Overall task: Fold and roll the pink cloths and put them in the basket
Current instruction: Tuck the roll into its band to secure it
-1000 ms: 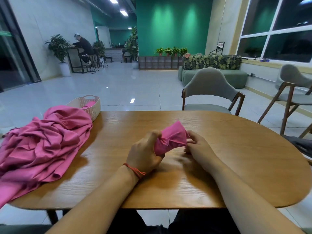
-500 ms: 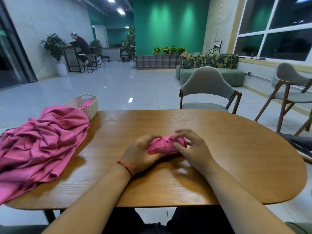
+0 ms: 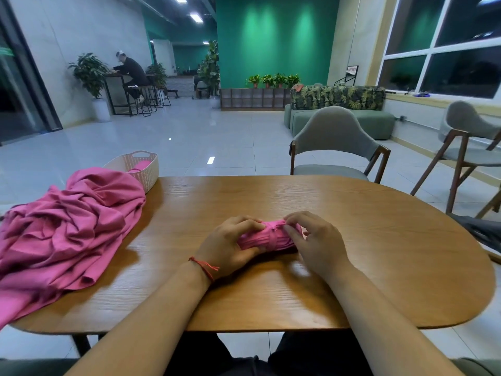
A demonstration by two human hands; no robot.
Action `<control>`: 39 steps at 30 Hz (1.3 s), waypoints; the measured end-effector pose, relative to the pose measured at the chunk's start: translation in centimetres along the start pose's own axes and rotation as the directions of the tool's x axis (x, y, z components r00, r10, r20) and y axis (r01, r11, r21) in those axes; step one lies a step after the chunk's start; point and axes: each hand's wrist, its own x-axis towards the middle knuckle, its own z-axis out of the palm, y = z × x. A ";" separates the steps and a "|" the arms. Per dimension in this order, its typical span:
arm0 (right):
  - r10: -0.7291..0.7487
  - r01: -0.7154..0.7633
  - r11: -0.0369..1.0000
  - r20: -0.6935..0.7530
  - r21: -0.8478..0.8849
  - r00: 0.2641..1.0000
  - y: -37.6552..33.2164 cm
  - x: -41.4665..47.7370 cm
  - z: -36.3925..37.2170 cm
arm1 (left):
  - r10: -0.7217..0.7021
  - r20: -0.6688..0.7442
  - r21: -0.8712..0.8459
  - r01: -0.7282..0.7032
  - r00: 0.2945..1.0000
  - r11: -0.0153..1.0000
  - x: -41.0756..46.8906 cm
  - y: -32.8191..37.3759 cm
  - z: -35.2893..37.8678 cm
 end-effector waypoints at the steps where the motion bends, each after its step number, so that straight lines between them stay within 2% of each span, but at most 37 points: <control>1: 0.000 0.000 0.999 0.019 0.039 1.000 0.2 0.1 -0.2 | -0.043 0.001 -0.048 0.043 0.999 0.998 0.0 -0.1 -0.3; 6: -0.017 0.003 0.982 0.074 0.189 0.997 1.0 0.6 -1.4 | -0.228 0.069 -0.263 0.238 0.971 0.935 0.3 -0.8 -1.4; 9: -0.045 0.027 0.976 0.079 0.217 0.996 0.9 0.6 -1.7 | -0.290 0.079 -0.305 0.300 0.954 0.904 0.6 -0.8 -1.6; 16: -0.006 -0.008 0.956 0.050 0.293 0.999 0.8 0.1 -1.3 | -0.282 0.031 -0.300 0.278 0.959 0.912 0.2 -0.7 -1.3; 18: 0.041 -0.030 0.945 -0.027 0.324 0.999 0.6 0.0 -1.4 | -0.284 0.024 -0.297 0.278 0.959 0.914 0.0 -0.7 -1.5; 21: 0.074 -0.035 0.967 -0.147 0.252 0.986 0.8 0.0 -1.6 | -0.289 0.015 -0.274 0.282 0.957 0.919 -0.4 -0.9 -2.3; 25: 0.060 -0.040 0.993 -0.186 0.109 0.981 1.2 0.0 -1.4 | -0.327 -0.017 -0.238 0.314 0.945 0.919 -1.2 -1.7 -3.6; 28: 0.106 -0.086 0.992 -0.224 0.097 0.969 1.4 -0.1 -1.5 | -0.364 -0.037 -0.250 0.344 0.931 0.905 -1.6 -2.0 -4.3; 34: 0.128 -0.117 0.990 -0.139 0.083 0.982 1.3 -0.2 -1.1 | -0.372 -0.044 -0.254 0.350 0.927 0.902 -1.7 -1.9 -4.4; 39: 0.186 -0.186 0.979 0.013 0.085 0.983 1.0 -0.2 -0.4 | -0.375 -0.046 -0.268 0.350 0.926 0.898 -1.8 -1.6 -4.4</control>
